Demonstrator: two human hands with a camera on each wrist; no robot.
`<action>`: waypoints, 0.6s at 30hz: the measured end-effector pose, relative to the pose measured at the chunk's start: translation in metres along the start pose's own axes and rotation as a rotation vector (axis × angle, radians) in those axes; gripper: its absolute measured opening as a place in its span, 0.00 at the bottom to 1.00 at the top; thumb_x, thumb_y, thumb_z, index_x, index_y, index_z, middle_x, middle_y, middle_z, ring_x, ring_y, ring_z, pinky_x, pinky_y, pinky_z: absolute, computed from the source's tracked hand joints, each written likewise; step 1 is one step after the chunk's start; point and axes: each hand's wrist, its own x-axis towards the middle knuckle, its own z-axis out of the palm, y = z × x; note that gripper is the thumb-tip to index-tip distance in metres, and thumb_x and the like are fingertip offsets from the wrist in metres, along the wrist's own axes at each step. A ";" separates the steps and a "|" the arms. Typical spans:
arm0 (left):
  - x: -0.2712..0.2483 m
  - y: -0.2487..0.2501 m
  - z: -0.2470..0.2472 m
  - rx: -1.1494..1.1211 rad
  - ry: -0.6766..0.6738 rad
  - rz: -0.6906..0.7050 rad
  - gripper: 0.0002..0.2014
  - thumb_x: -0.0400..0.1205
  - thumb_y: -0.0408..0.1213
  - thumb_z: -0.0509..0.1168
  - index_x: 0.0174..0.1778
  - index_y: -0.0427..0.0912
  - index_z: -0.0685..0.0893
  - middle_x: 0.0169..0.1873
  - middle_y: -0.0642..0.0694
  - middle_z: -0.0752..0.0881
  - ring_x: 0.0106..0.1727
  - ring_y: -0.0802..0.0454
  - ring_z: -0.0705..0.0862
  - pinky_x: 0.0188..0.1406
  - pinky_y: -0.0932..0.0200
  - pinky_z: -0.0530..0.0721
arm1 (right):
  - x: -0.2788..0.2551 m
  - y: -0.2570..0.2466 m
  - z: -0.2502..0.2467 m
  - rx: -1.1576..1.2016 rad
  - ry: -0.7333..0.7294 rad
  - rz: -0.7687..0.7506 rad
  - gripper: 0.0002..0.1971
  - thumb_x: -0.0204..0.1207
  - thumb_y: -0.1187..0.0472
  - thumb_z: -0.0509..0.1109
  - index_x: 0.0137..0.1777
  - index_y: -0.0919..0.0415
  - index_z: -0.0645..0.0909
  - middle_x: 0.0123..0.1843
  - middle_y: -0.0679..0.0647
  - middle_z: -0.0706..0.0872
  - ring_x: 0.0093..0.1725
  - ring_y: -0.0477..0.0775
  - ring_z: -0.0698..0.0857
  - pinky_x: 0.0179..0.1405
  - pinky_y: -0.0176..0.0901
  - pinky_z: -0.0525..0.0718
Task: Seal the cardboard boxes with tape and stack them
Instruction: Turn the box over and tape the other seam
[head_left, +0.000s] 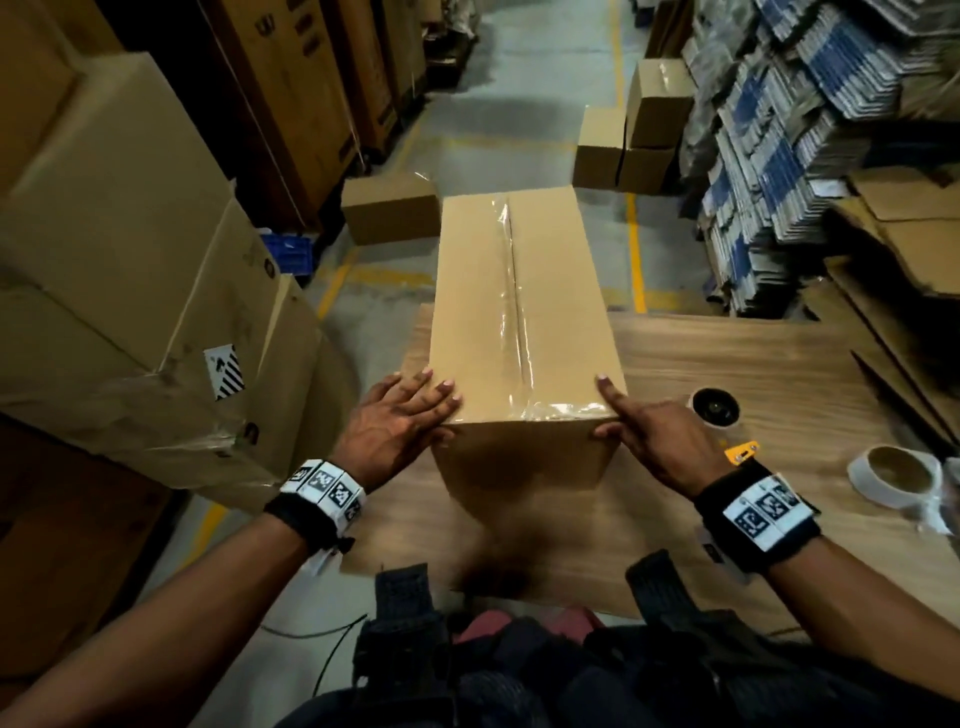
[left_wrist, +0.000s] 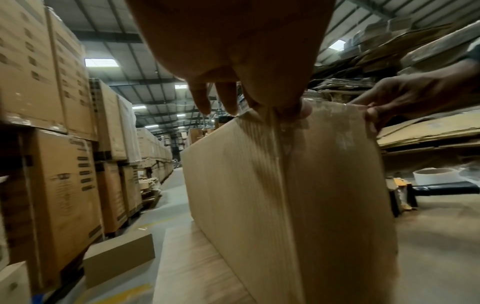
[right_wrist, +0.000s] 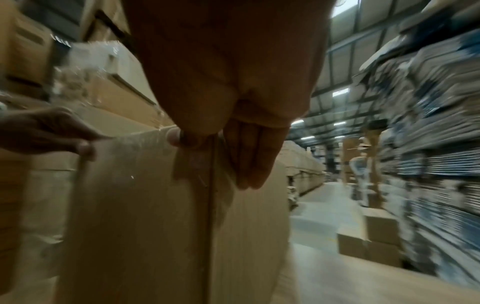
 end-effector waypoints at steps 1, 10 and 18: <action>-0.006 -0.005 -0.003 0.000 0.001 -0.013 0.28 0.93 0.59 0.47 0.83 0.53 0.78 0.81 0.51 0.78 0.85 0.43 0.73 0.81 0.43 0.69 | 0.000 -0.007 -0.001 -0.032 0.007 -0.037 0.36 0.86 0.44 0.67 0.89 0.35 0.54 0.56 0.43 0.94 0.55 0.59 0.92 0.45 0.49 0.84; -0.051 -0.025 -0.081 0.032 -0.037 -0.487 0.21 0.76 0.37 0.75 0.67 0.48 0.91 0.55 0.43 0.94 0.53 0.40 0.93 0.54 0.45 0.90 | 0.013 -0.113 0.025 0.308 -0.258 -0.510 0.33 0.77 0.66 0.74 0.77 0.33 0.79 0.75 0.32 0.83 0.68 0.34 0.84 0.62 0.26 0.81; 0.029 0.114 -0.051 -0.227 0.251 -0.650 0.13 0.80 0.50 0.73 0.47 0.53 0.74 0.38 0.52 0.81 0.40 0.50 0.79 0.34 0.54 0.78 | 0.123 -0.019 -0.028 0.370 0.194 0.006 0.15 0.81 0.52 0.77 0.66 0.40 0.86 0.65 0.50 0.90 0.63 0.54 0.89 0.66 0.50 0.85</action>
